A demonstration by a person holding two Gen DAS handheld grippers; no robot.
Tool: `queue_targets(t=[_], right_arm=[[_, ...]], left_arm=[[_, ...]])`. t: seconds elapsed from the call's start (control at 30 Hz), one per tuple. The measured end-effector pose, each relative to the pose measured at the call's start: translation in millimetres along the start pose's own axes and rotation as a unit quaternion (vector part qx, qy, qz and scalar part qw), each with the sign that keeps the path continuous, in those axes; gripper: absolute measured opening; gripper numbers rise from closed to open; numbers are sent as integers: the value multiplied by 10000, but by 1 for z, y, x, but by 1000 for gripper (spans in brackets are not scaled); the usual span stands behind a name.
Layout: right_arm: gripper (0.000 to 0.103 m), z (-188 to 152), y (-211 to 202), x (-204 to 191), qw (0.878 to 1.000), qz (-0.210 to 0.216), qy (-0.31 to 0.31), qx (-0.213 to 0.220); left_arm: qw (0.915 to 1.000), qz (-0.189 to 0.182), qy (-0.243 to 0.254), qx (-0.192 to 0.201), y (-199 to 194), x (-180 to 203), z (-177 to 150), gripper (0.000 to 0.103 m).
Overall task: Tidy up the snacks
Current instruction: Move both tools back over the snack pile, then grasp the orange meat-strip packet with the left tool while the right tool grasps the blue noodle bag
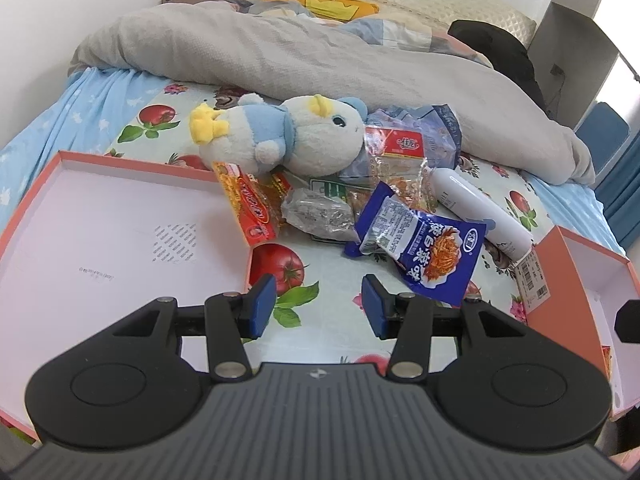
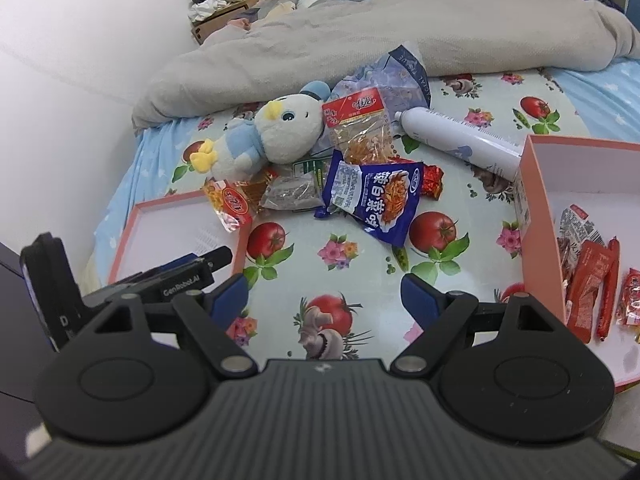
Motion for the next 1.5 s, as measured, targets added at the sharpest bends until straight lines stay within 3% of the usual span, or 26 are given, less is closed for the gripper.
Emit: queue_targets(t=[0.2, 0.43, 0.63, 0.9, 1.1, 1.3, 1.5], right_arm=[[85, 0, 7, -6, 9997, 135, 198, -20], [85, -3, 28, 1, 9998, -201, 38, -49], [85, -3, 59, 13, 9994, -305, -41, -144], [85, -3, 124, 35, 9983, -285, -476, -163], [84, -3, 171, 46, 9981, 245, -543, -177], [84, 10, 208, 52, 9930, 268, -1149, 44], [84, 27, 235, 48, 9797, 433, -1955, 125]], left_arm=[[9999, 60, -98, -61, 5, -12, -3, 53], [9998, 107, -130, -78, 19, -24, -5, 53], [9996, 234, -138, -63, 36, -39, -3, 63], [9994, 227, -268, 4, 72, -57, 5, 63], [9991, 251, -346, 24, 106, -66, 10, 63], [9983, 223, -524, 103, 132, -72, 19, 63], [9977, 333, -562, 183, 151, -81, 23, 62]])
Point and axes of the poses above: each gripper's, at about its wrist camera, not at the fingertips, and y roughly the way its jaws point, x to its right, z to its top, the point moved 8 cm from there along y, roughly the way its jaws point, and after that the axes turned 13 degrees about x, right-handed, at the moved point
